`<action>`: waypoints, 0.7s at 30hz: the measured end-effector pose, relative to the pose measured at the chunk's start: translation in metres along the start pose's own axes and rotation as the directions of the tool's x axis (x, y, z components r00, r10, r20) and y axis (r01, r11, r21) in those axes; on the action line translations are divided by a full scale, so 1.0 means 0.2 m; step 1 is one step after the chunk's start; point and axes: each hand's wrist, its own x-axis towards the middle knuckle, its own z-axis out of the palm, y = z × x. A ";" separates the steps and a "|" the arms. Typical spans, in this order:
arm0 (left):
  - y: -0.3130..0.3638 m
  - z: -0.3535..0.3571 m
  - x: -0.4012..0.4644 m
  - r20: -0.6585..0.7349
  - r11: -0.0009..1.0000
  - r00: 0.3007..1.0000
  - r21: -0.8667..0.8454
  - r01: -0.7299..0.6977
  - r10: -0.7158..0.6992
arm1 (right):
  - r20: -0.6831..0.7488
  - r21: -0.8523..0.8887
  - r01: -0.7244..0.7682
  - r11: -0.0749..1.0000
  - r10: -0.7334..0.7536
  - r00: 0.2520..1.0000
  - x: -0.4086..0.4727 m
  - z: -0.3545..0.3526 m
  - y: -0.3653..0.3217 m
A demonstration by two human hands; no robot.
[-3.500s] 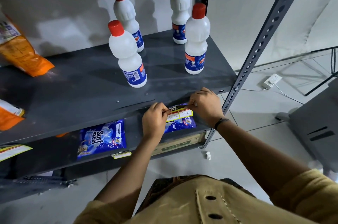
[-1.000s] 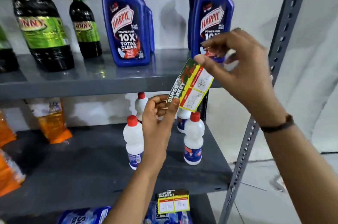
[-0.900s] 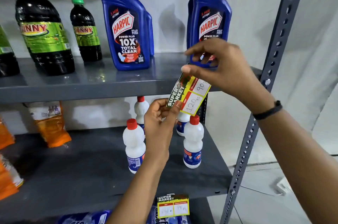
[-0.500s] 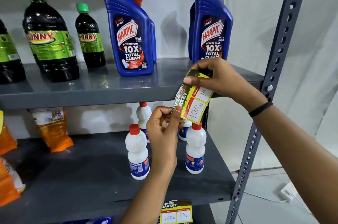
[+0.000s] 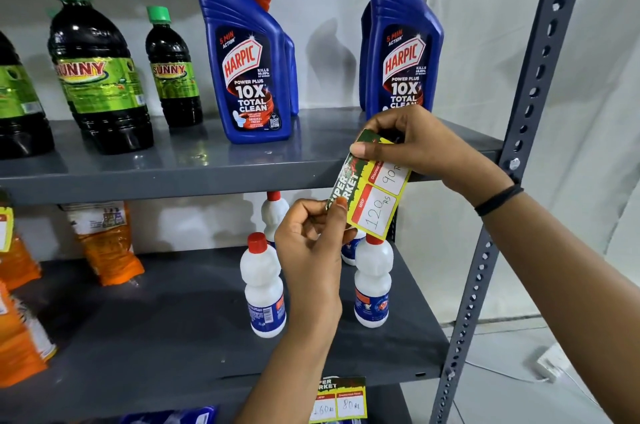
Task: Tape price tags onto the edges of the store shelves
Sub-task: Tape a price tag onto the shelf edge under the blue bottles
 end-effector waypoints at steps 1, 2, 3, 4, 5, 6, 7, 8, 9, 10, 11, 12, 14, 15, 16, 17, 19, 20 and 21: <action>0.00 -0.01 0.00 -0.004 1.000 1.000 0.009 0.002 -0.002 | -0.009 0.001 0.004 1.000 -0.004 1.000 -0.01 0.00 0.00; 0.01 -0.01 0.01 -0.008 1.000 1.000 0.021 -0.001 0.001 | -0.022 0.008 0.013 1.000 -0.012 1.000 -0.02 0.00 0.00; 0.01 -0.02 0.02 -0.010 0.999 1.000 0.037 -0.011 0.011 | -0.038 0.017 0.027 0.999 -0.026 0.999 -0.03 0.00 0.00; 0.01 -0.04 0.03 -0.011 0.998 1.000 0.056 -0.029 0.030 | -0.059 0.017 0.046 0.999 -0.045 0.997 -0.04 0.00 0.00; 0.01 -0.05 0.04 -0.012 0.995 0.998 0.083 -0.056 0.057 | -0.082 0.005 0.068 0.998 -0.068 0.994 -0.05 0.01 0.00; 0.01 -0.07 0.05 -0.010 0.988 0.996 0.121 -0.091 0.093 | -0.108 -0.020 0.088 0.996 -0.090 0.990 -0.07 0.01 0.01; 0.01 -0.09 0.07 -0.003 0.976 0.991 0.173 -0.132 0.135 | -0.131 -0.049 0.103 0.993 -0.109 0.985 -0.08 0.02 0.01; 0.01 -0.11 0.08 0.007 0.958 0.985 0.231 -0.170 0.173 | -0.150 -0.082 0.117 0.990 -0.129 0.980 -0.10 0.03 0.02; 0.01 -0.13 0.10 0.016 0.935 0.978 0.290 -0.203 0.207 | -0.163 -0.121 0.128 0.984 -0.147 0.976 -0.12 0.04 0.03; 0.01 -0.14 0.11 0.029 0.910 0.972 0.346 -0.229 0.233 | -0.173 -0.172 0.140 0.975 -0.170 0.970 -0.14 0.05 0.03; 0.01 -0.16 0.12 0.046 0.885 0.966 0.391 -0.252 0.255 | -0.177 -0.239 0.150 0.959 -0.195 0.965 -0.16 0.06 0.04; 0.01 -0.16 0.12 0.064 0.861 0.960 0.428 -0.273 0.272 | -0.177 -0.319 0.156 0.935 -0.221 0.959 -0.18 0.07 0.05; 0.02 -0.18 0.13 0.109 0.804 0.945 0.501 -0.321 0.309 | -0.179 -0.480 0.144 0.865 -0.258 0.949 -0.20 0.09 0.07; 0.02 -0.19 0.13 0.134 0.774 0.936 0.531 -0.346 0.326 | -0.186 -0.534 0.135 0.835 -0.272 0.944 -0.21 0.10 0.07; 0.03 -0.19 0.13 0.159 0.744 0.925 0.555 -0.372 0.344 | -0.194 -0.565 0.128 0.815 -0.282 0.939 -0.21 0.10 0.08; 0.03 -0.19 0.14 0.183 0.711 0.913 0.578 -0.401 0.365 | -0.202 -0.581 0.124 0.804 -0.290 0.935 -0.21 0.11 0.09; 0.05 -0.19 0.15 0.233 0.633 0.881 0.623 -0.460 0.411 | -0.216 -0.591 0.124 0.797 -0.304 0.928 -0.21 0.12 0.10; 0.05 -0.19 0.16 0.254 0.594 0.867 0.643 -0.483 0.429 | -0.223 -0.587 0.125 0.800 -0.308 0.925 -0.21 0.11 0.10; 0.06 -0.19 0.16 0.273 0.561 0.854 0.659 -0.502 0.443 | -0.228 -0.583 0.124 0.803 -0.308 0.924 -0.21 0.11 0.10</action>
